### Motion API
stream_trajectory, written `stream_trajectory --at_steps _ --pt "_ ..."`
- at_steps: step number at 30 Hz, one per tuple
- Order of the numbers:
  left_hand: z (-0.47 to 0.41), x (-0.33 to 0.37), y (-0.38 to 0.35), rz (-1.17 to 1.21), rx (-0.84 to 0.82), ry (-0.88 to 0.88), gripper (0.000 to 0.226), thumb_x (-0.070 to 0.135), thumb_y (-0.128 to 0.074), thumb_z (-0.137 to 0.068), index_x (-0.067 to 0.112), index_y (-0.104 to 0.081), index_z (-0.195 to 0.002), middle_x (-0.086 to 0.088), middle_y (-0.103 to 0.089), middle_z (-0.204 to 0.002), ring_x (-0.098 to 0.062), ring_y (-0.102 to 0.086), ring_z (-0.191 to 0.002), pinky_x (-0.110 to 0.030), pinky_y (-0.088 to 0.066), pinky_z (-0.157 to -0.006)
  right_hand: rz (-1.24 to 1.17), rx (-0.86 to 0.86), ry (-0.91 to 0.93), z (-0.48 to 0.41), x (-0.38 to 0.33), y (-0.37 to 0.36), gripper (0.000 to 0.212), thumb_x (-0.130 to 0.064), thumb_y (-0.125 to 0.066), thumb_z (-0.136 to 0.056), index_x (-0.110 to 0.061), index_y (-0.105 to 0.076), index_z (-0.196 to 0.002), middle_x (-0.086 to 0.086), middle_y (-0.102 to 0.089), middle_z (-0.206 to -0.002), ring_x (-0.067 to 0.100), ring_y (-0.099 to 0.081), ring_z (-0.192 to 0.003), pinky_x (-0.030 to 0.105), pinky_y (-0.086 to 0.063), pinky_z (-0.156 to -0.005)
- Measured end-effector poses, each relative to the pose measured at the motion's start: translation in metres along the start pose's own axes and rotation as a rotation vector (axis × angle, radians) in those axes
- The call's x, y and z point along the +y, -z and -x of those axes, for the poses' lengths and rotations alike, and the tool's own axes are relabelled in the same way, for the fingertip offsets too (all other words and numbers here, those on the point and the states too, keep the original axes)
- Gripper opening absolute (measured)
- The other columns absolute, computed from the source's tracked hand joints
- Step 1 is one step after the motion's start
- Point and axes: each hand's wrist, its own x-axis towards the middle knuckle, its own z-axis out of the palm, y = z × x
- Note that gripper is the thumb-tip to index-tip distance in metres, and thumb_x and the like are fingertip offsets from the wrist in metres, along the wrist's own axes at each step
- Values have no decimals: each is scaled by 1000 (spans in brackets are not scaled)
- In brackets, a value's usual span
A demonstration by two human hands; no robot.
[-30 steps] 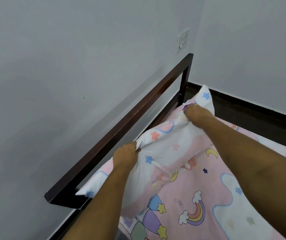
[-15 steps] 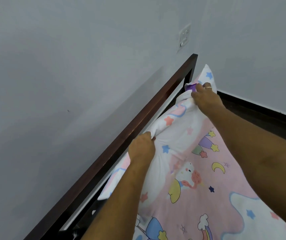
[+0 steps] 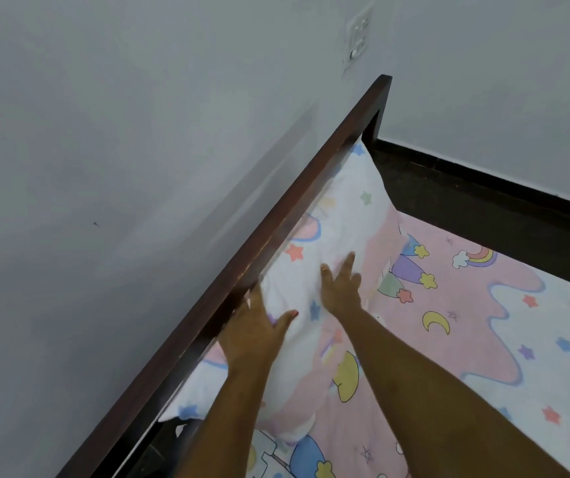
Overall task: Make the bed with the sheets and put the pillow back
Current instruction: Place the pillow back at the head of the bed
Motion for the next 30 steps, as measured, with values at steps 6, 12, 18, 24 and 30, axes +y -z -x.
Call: stream_trajectory --at_steps 6,12,18,24,30 --pt "-19 -11 0 221 -162 127 51 57 -36 -93 16 -52 -119 -6 -63 -115 -23 -60 -108 -33 -45 -87 0 -234 -119 27 8 -18 66 -47 -30 -100 -26 4 -152 21 -17 -153 40 -32 -134 44 -27 -109" --pt "-14 -3 6 43 -18 54 43 37 -31 -101 14 -44 -136 -7 -59 -128 -24 -56 -117 -34 -48 -90 -235 -285 -178 40 15 -11 72 -54 -34 -97 -33 9 -150 14 -15 -157 38 -26 -139 54 -27 -111" --pt "14 18 11 -82 100 -59 40 33 -46 -96 14 -43 -132 -6 -61 -119 -21 -63 -103 -29 -50 -86 -306 -288 -162 57 17 4 66 -53 -28 -98 -32 8 -151 11 -18 -156 36 -28 -138 53 -27 -111" --pt "38 8 18 -32 202 -44 41 29 -53 -92 14 -49 -130 -10 -63 -116 -27 -65 -99 -37 -53 -83 -275 -397 -141 75 21 14 64 -53 -24 -99 -34 10 -150 5 -14 -158 36 -27 -140 54 -31 -109" --pt "60 -20 3 8 298 -101 26 11 -74 -76 2 -66 -99 -18 -69 -86 -35 -66 -71 -41 -54 -61 -184 -424 -78 92 33 5 62 -46 -23 -101 -25 6 -152 10 -17 -158 34 -26 -140 45 -24 -112"
